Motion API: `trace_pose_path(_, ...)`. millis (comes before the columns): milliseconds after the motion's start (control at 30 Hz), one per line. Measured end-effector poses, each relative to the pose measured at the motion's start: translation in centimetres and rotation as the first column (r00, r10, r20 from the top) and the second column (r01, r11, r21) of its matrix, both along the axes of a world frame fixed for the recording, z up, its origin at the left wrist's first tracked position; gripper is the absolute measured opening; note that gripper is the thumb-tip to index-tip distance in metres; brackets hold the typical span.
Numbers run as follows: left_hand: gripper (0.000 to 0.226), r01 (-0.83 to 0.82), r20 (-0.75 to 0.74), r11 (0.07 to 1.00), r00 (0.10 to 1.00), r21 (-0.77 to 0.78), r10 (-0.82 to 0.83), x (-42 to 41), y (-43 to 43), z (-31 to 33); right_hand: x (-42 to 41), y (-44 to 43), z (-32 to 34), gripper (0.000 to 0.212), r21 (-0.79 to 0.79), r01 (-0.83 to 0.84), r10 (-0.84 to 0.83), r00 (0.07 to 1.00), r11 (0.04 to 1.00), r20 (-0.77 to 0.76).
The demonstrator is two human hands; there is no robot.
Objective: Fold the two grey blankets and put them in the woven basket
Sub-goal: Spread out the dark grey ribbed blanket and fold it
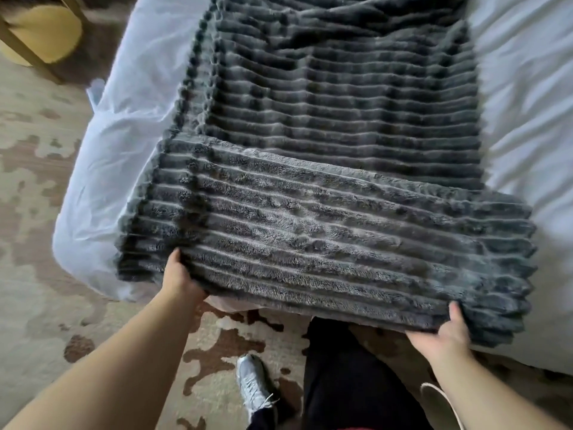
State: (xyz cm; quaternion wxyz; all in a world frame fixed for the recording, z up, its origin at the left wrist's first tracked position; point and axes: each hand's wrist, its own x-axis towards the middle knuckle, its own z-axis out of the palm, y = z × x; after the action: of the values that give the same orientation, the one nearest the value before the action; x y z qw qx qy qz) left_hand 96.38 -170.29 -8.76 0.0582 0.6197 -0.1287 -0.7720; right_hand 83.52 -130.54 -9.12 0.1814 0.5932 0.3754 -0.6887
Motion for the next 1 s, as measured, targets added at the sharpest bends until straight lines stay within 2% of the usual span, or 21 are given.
trace_pose_path(100,0.044,-0.182,0.067,0.983,0.981,0.020,0.181,-0.5,1.0,1.0,-1.4,-0.5,2.0,0.045,0.162,-0.048,0.050,0.999,0.986,-0.007)
trace_pose_path(133,0.042,-0.235,0.024,0.971,0.972,0.038,0.234,-0.5,1.3,1.7,-1.9,-0.6,3.1,0.038,0.187,-0.067,0.076,0.996,0.980,-0.041)
trace_pose_path(233,0.042,-0.300,-0.163,0.953,0.939,0.045,0.303,-1.1,1.2,5.4,-3.7,-1.5,7.8,0.024,0.094,-0.014,0.032,0.981,0.995,-0.191)
trace_pose_path(267,0.044,-0.305,-0.202,0.952,0.931,0.024,0.303,-1.6,0.8,7.0,-4.6,-1.7,9.5,0.026,0.074,-0.003,0.022,0.964,0.997,-0.265)
trace_pose_path(367,0.050,-0.304,-0.352,0.951,0.898,-0.061,0.265,-3.3,-0.4,12.7,-7.4,-2.5,15.7,0.075,0.044,-0.056,0.071,0.859,0.997,-0.506)
trace_pose_path(400,0.052,-0.305,-0.406,0.949,0.880,-0.085,0.247,-3.7,-0.6,14.8,-8.0,-2.6,17.8,0.078,0.033,-0.057,0.065,0.828,0.998,-0.557)
trace_pose_path(500,0.064,-0.322,-0.548,0.940,0.809,-0.111,0.213,-4.0,-0.4,20.2,-8.3,-2.8,23.3,0.041,-0.012,-0.015,0.003,0.740,1.000,-0.673)
trace_pose_path(600,0.050,-0.336,-0.601,0.933,0.775,-0.128,0.197,-2.9,-0.1,23.5,-7.1,-2.6,26.0,0.033,-0.031,0.033,-0.045,0.644,0.999,-0.763)
trace_pose_path(733,0.042,-0.320,-0.629,0.928,0.765,-0.190,0.135,-0.1,-0.2,25.1,-2.1,-1.8,26.9,0.016,-0.087,0.061,-0.106,0.600,0.994,-0.793)
trace_pose_path(767,0.035,-0.318,-0.625,0.928,0.769,-0.196,0.132,1.1,-0.1,25.1,-0.6,-1.5,26.7,0.021,-0.107,0.065,-0.124,0.611,0.992,-0.781)
trace_pose_path(833,0.024,-0.300,-0.607,0.933,0.785,-0.200,0.122,3.6,0.3,24.7,2.7,-0.6,25.5,0.048,-0.126,0.083,-0.150,0.645,0.989,-0.749)
trace_pose_path(867,0.022,-0.281,-0.594,0.938,0.797,-0.204,0.109,5.0,0.7,24.4,4.4,-0.3,24.8,0.054,-0.121,0.109,-0.163,0.661,0.987,-0.732)
trace_pose_path(1000,0.020,-0.246,-0.530,0.950,0.841,-0.192,0.111,10.2,2.3,22.1,11.2,0.9,21.7,0.036,-0.072,0.188,-0.189,0.738,0.980,-0.648)
